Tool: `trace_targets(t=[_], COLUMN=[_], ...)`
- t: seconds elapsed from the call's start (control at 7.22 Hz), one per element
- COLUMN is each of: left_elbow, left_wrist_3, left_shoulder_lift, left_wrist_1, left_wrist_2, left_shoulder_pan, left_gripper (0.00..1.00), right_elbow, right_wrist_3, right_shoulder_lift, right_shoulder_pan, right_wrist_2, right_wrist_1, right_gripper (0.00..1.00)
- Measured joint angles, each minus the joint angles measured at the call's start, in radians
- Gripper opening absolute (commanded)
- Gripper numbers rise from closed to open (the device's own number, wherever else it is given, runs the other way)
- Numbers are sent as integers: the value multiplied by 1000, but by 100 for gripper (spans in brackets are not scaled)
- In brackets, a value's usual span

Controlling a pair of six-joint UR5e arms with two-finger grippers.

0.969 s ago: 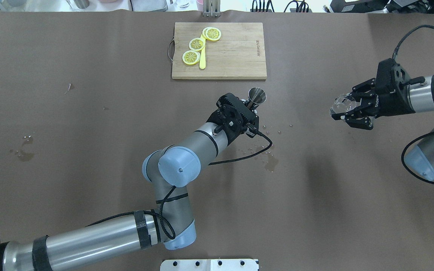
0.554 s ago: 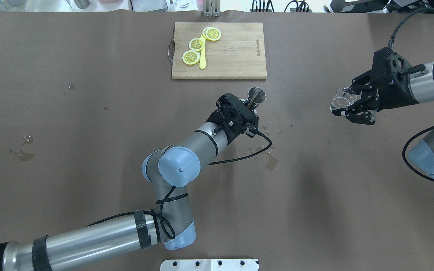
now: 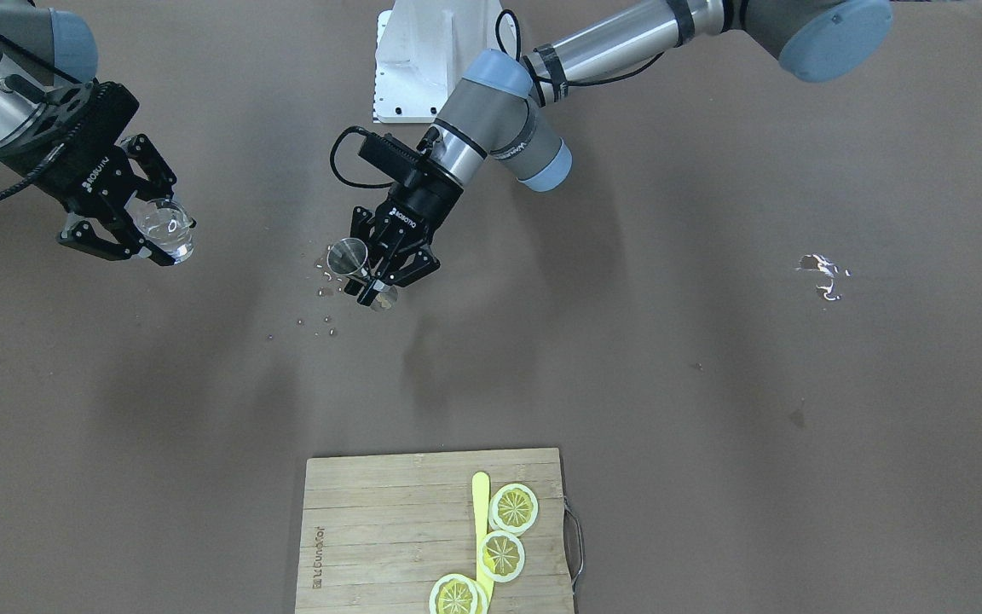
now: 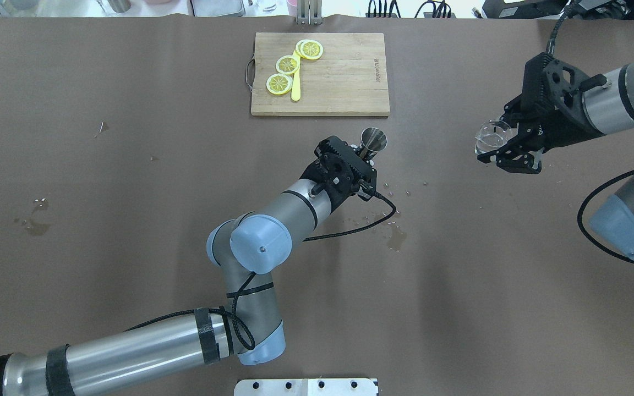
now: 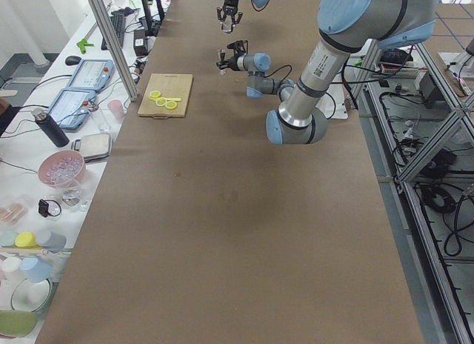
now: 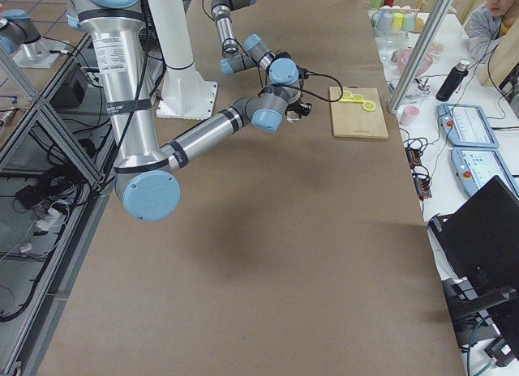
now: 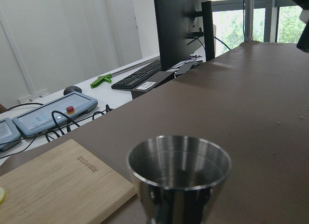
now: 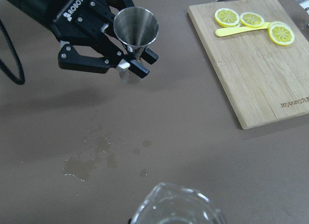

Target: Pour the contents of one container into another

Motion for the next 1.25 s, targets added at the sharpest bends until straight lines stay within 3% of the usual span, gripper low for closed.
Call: trace_targets(t=[0.55, 1.25], left_elbow=[1, 1], left_wrist_3=[1, 1], left_shoulder_lift=[0, 0], left_wrist_1=[0, 0], left_wrist_2=[1, 1], left_shoulder_pan=[0, 0], left_gripper=[0, 0], right_elbow=[-5, -37], right_wrist_3=[-93, -175], right_shoulder_lift=[138, 245], right_shoulder_pan=[-18, -51], right_wrist_2=[-27, -83], right_wrist_1=[-222, -373], right_gripper=[0, 0])
